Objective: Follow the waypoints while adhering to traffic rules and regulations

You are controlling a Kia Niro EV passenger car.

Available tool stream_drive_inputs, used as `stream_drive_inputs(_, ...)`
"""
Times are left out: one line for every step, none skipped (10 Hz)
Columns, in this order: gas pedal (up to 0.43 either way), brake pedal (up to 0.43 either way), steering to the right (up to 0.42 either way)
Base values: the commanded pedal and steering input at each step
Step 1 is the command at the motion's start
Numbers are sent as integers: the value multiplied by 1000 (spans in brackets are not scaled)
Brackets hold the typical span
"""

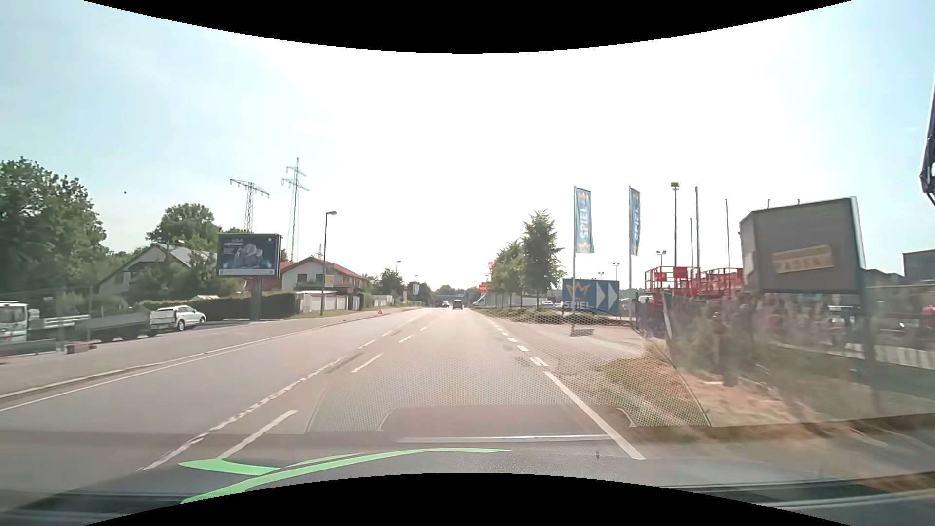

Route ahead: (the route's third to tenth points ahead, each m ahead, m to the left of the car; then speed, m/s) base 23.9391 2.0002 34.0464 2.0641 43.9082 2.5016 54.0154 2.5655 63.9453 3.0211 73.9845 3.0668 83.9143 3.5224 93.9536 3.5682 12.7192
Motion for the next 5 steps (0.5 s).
stream_drive_inputs(110,0,1)
stream_drive_inputs(110,0,1)
stream_drive_inputs(110,0,1)
stream_drive_inputs(110,0,1)
stream_drive_inputs(110,0,0)
